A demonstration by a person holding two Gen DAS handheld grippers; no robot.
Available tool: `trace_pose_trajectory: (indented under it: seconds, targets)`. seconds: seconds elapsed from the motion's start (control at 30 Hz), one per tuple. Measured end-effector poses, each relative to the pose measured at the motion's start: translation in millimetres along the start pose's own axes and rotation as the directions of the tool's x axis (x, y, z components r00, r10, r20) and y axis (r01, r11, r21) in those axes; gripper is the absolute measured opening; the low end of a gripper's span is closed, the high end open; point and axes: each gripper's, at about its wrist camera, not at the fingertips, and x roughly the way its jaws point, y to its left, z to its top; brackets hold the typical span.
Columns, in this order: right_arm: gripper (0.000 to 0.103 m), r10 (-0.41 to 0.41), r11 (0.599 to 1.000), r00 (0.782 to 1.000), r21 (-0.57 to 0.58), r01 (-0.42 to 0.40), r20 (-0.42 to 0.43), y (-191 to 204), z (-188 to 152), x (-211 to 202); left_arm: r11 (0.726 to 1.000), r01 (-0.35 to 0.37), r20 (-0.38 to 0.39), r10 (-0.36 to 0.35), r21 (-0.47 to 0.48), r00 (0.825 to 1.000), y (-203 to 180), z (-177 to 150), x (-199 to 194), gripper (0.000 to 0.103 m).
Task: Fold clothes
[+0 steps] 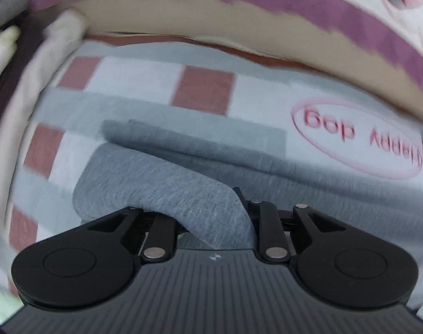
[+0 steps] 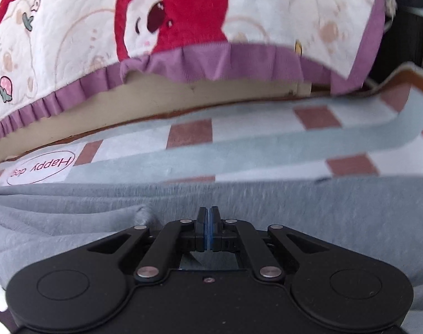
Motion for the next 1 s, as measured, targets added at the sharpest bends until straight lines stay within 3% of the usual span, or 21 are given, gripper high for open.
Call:
trace_pose_trajectory:
  seconds: [0.1, 0.17, 0.27, 0.3, 0.37, 0.4, 0.47, 0.53, 0.63, 0.73, 0.8, 0.87, 0.93, 1.0]
  targets:
    - [0.004, 0.018, 1.0, 1.0, 0.0, -0.018, -0.019, 3, -4, 4, 0.959, -0.065, -0.005, 0.07, 0.275, 0.998, -23, -11, 8, 0.026]
    - [0.01, 0.025, 1.0, 1.0, 0.015, -0.025, -0.013, 2, -2, 0, 0.941, -0.089, 0.044, 0.079, 0.325, 0.996, -30, -17, 1, 0.026]
    - [0.012, 0.076, 0.993, 0.997, 0.093, -0.078, 0.026, -5, 4, -13, 0.951, -0.065, 0.113, 0.032, 0.304, 0.993, -25, -25, -19, 0.029]
    - [0.016, 0.1, 0.986, 0.994, 0.133, -0.103, 0.033, -8, 5, -16, 0.965, -0.037, 0.126, 0.003, 0.261, 0.992, -19, -27, -27, 0.034]
    - [0.034, 0.146, 0.965, 0.988, 0.212, -0.153, 0.049, -13, 6, -22, 0.995, 0.084, 0.135, -0.091, 0.057, 0.987, 3, -30, -38, 0.049]
    - [0.045, 0.169, 0.952, 0.984, 0.25, -0.178, 0.059, -16, 6, -25, 0.985, 0.154, 0.142, -0.142, -0.074, 0.98, 15, -31, -40, 0.055]
    - [0.046, 0.225, 0.924, 0.973, 0.307, -0.229, 0.05, -16, 2, -23, 0.932, 0.253, 0.166, -0.215, -0.26, 0.962, 32, -35, -39, 0.055]
    - [0.048, 0.241, 0.922, 0.97, 0.306, -0.239, 0.03, -10, -4, -20, 0.906, 0.287, 0.202, -0.231, -0.311, 0.952, 39, -40, -41, 0.055]
    - [0.048, 0.201, 0.955, 0.98, 0.222, -0.198, 0.007, 2, -5, -20, 0.933, 0.246, 0.291, -0.167, -0.262, 0.942, 40, -46, -54, 0.055]
    - [0.048, 0.168, 0.972, 0.986, 0.165, -0.166, -0.001, 8, -4, -23, 0.968, 0.157, 0.406, -0.065, -0.198, 0.912, 44, -56, -72, 0.055]
    - [0.048, 0.152, 0.978, 0.988, 0.145, -0.149, -0.01, 9, -4, -24, 0.991, 0.067, 0.457, -0.007, -0.115, 0.89, 44, -63, -80, 0.055]
    - [0.049, 0.133, 0.985, 0.991, 0.117, -0.129, -0.028, 11, -4, -27, 1.0, -0.003, 0.482, -0.003, 0.012, 0.876, 41, -74, -85, 0.055]
    - [0.049, 0.125, 0.988, 0.991, 0.099, -0.12, -0.042, 11, -5, -33, 0.991, -0.021, 0.465, -0.043, 0.132, 0.884, 37, -87, -84, 0.058]
    - [0.05, 0.149, 0.984, 0.988, 0.105, -0.144, -0.045, 8, -7, -42, 0.98, -0.021, 0.424, -0.066, 0.198, 0.903, 32, -96, -76, 0.061]
